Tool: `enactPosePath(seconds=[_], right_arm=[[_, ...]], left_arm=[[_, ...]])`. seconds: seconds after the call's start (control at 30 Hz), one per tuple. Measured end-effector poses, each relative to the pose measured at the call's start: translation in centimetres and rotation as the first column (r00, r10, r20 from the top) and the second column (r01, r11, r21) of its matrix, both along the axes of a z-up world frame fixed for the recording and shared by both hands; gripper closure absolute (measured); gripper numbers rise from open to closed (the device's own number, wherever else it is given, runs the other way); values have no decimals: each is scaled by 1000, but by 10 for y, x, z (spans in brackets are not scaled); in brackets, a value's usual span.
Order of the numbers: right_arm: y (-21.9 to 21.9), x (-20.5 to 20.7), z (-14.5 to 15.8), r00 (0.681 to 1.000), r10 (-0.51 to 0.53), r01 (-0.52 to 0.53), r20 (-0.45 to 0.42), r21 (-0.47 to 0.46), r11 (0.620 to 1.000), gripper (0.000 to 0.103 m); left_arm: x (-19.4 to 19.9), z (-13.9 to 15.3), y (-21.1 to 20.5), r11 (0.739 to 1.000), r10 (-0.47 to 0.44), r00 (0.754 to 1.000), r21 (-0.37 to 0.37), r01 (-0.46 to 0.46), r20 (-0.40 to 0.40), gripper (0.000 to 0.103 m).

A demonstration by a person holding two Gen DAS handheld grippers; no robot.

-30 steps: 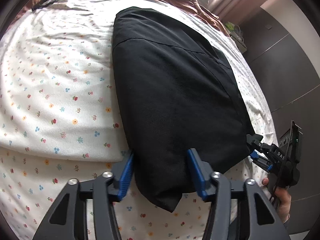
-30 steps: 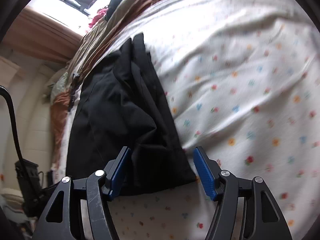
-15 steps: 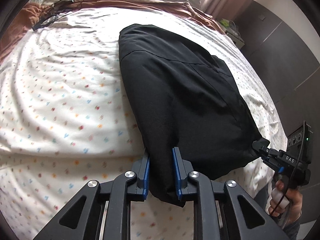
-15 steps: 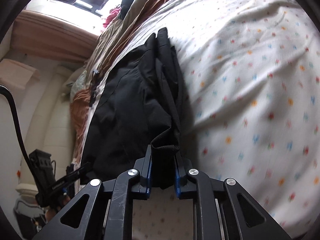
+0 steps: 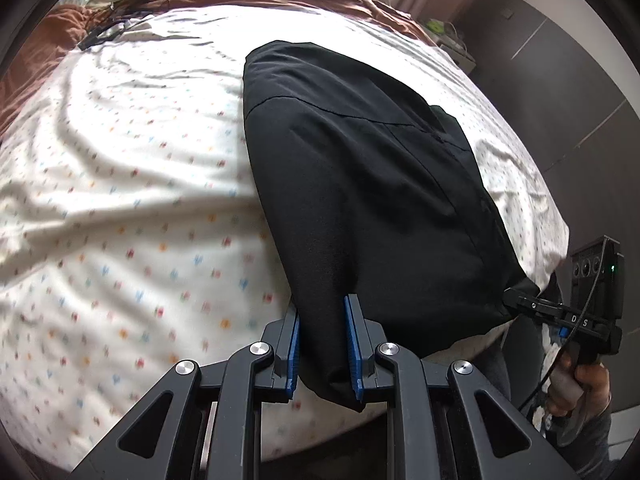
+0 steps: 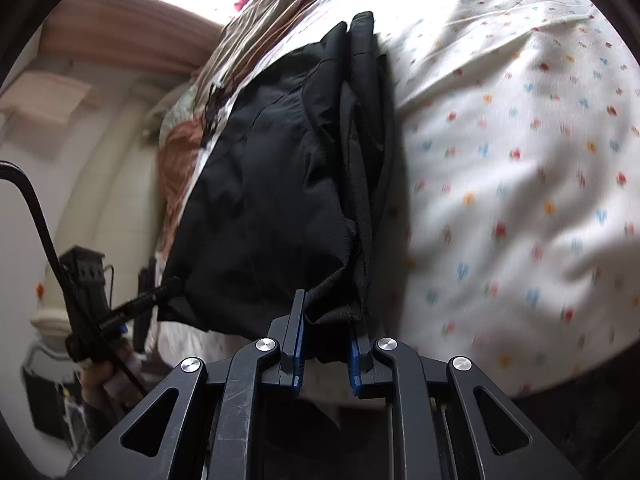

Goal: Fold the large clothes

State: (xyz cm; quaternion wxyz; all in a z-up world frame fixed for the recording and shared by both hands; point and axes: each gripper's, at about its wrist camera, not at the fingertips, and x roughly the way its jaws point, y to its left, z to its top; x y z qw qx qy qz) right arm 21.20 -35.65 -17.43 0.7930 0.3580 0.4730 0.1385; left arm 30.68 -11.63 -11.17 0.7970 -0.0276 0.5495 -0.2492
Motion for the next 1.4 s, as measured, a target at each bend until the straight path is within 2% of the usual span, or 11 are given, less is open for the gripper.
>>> enactPosePath(seconds=[0.17, 0.23, 0.33, 0.37, 0.4, 0.47, 0.5, 0.53, 0.77, 1.03, 1.4], right_arm=[[7, -20, -6, 1000, 20, -19, -21, 38, 999, 85], [9, -25, -6, 999, 37, -37, -14, 36, 999, 79], [1, -21, -4, 999, 38, -37, -26, 20, 999, 57], [-4, -21, -3, 999, 28, -28, -24, 31, 999, 43], [-14, -22, 0, 1000, 8, -8, -9, 31, 999, 31], [-25, -20, 7, 1000, -21, 21, 15, 13, 1000, 18], [-31, -16, 11, 999, -35, 35, 26, 12, 999, 17], [-37, -11, 13, 999, -41, 40, 33, 18, 999, 17], [-56, 41, 14, 997, -52, 50, 49, 38, 998, 17], [-58, 103, 4, 999, -18, 16, 34, 48, 999, 17], [-65, 159, -19, 1000, 21, -24, 16, 165, 986, 17]], left_arm=[[-23, -2, 15, 999, -28, 1000, -17, 28, -2, 82], [-25, -6, 18, 999, -38, 999, -24, 38, -21, 78], [-12, -11, 26, 997, -39, 996, -68, 33, -83, 74], [-10, -12, 29, 996, -34, 994, -91, 25, -101, 74], [-3, -12, 35, 992, -15, 993, -124, 0, -119, 70], [6, -7, 40, 989, 8, 994, -148, -23, -106, 59], [14, -4, 42, 987, 24, 995, -159, -38, -93, 48], [19, -3, 44, 985, 40, 995, -163, -54, -87, 42], [62, -9, 46, 978, 118, 990, -163, -130, -83, 42], [103, -21, 43, 962, 167, 978, -197, -189, -126, 42], [152, -34, 21, 962, 191, 972, -171, -213, -138, 42]])
